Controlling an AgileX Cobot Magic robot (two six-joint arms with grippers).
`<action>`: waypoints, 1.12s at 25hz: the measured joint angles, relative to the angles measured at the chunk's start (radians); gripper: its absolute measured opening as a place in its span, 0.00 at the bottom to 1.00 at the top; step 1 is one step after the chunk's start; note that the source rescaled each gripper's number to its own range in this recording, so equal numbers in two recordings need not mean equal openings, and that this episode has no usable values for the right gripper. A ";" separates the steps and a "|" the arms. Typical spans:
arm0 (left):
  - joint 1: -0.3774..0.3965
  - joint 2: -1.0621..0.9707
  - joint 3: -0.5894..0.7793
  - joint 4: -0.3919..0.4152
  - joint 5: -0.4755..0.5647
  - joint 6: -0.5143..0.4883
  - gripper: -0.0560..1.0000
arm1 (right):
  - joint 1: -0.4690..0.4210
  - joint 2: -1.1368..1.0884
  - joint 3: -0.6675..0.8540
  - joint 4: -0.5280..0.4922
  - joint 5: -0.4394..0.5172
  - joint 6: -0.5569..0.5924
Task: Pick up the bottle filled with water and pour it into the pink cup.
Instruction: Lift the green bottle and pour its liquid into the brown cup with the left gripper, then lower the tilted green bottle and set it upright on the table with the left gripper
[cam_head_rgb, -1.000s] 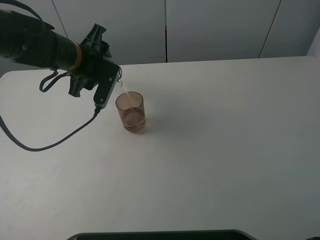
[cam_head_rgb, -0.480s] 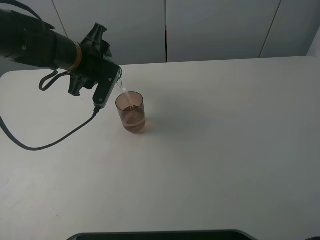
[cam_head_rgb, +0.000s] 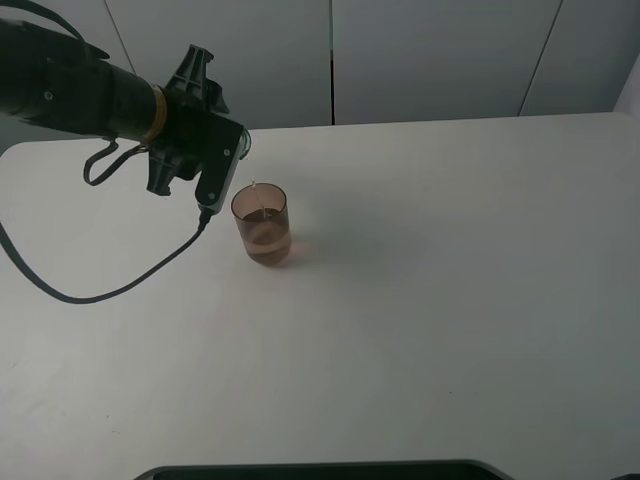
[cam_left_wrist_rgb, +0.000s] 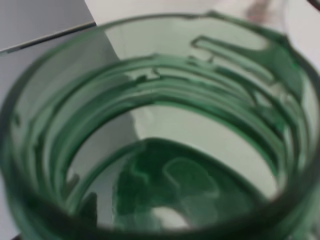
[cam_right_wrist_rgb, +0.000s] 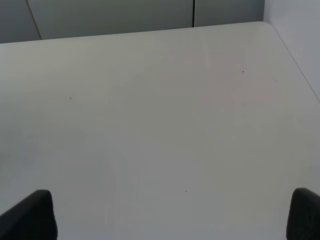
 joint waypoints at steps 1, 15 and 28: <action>0.000 0.000 0.000 0.000 0.000 -0.014 0.06 | 0.000 0.000 0.000 0.000 0.000 0.000; 0.000 -0.073 0.000 -0.022 -0.034 -0.368 0.06 | 0.000 0.000 0.000 0.000 0.000 0.000; 0.076 -0.153 -0.002 -0.043 -0.206 -0.980 0.06 | 0.000 0.000 0.000 0.000 0.000 0.002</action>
